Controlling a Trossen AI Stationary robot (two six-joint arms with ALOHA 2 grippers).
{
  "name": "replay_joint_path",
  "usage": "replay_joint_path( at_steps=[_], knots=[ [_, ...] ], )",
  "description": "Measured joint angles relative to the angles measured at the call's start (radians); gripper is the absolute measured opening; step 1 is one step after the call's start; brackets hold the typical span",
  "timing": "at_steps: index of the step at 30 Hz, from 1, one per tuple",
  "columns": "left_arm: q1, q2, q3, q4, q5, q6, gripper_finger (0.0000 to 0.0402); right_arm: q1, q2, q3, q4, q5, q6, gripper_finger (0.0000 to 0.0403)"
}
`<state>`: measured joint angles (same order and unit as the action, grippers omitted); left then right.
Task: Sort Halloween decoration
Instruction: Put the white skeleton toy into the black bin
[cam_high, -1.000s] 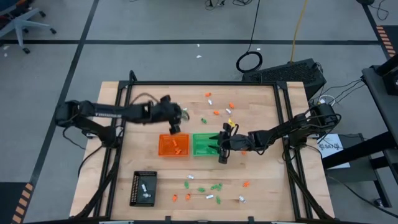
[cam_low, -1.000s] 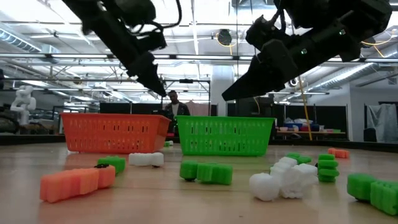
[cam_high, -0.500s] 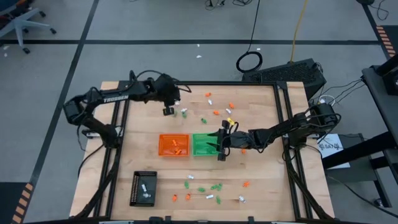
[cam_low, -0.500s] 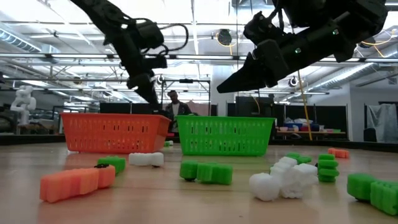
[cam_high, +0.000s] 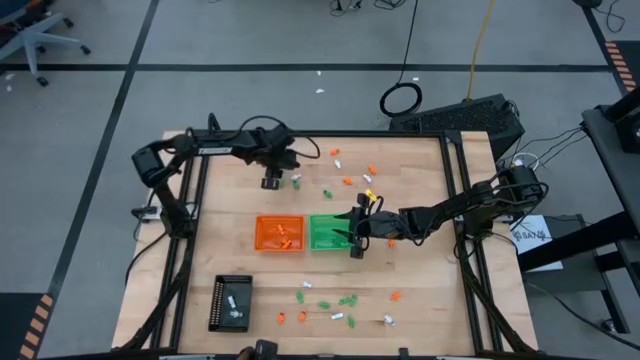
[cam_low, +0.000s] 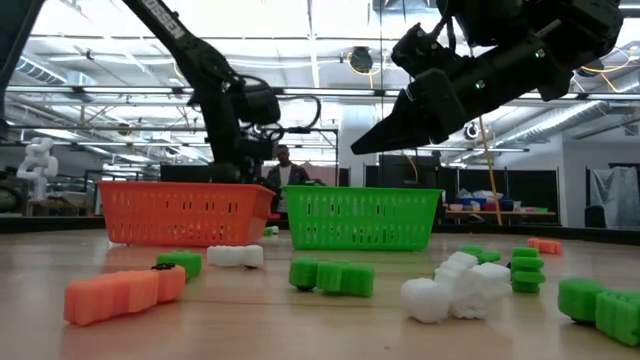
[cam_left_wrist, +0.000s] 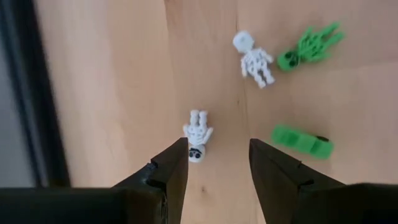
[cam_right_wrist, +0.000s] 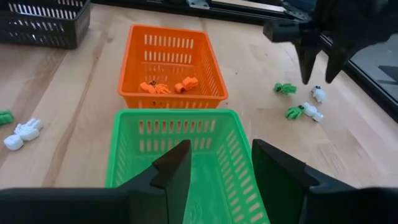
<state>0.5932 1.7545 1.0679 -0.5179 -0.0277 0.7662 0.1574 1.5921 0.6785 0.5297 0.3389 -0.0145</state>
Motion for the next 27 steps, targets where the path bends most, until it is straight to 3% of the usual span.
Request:
replay_joint_path(
  at_steps=[27],
  knots=[
    [0.060,0.097,0.003,0.065,0.009,-0.027,0.0158,0.000,0.000,0.000,-0.011,0.000,-0.002,0.0153]
  ],
)
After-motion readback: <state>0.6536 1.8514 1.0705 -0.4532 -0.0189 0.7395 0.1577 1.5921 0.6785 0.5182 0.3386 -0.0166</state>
